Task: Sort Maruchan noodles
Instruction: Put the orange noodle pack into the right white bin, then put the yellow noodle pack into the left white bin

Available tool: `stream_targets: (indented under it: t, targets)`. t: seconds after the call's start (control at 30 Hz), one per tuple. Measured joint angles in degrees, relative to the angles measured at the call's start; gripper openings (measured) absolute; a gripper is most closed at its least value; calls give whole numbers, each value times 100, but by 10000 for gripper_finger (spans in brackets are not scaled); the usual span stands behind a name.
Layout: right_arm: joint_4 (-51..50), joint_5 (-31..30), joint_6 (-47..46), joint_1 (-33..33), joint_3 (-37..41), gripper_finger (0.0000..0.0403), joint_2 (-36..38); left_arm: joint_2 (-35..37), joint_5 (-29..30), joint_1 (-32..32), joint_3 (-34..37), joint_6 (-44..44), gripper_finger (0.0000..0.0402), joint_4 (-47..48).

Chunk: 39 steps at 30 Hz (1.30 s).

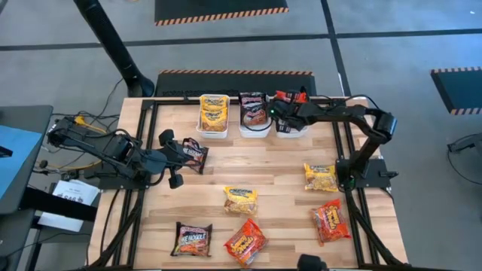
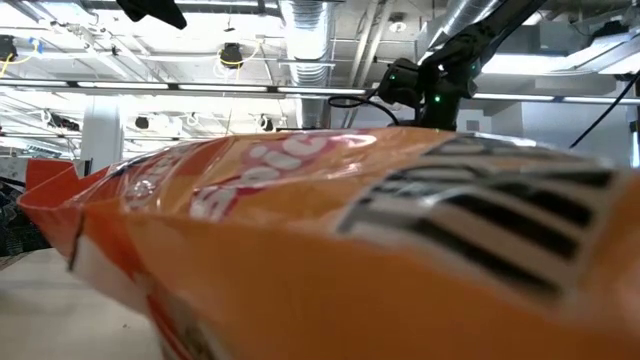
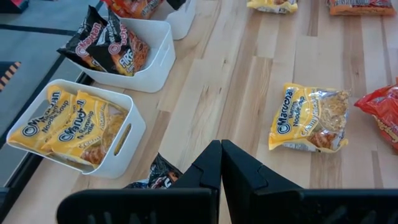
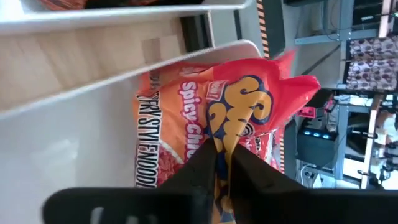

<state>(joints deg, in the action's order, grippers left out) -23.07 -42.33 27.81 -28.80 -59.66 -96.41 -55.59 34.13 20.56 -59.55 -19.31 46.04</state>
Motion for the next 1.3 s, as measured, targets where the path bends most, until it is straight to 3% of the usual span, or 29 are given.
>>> stream_targets:
  t: [0.33,0.53,1.3]
  targets:
    - [-55,-28,-288,-52,-7,155,12,-1,-49,-4,0,-2,0,1]
    - [-238,-136,-364,-15,-188,187,12,0,-50,-2,0,-2,0,2]
    - [-879,-148,-826,326,-319,189,16,0,-63,-2,-2,109,0,7]
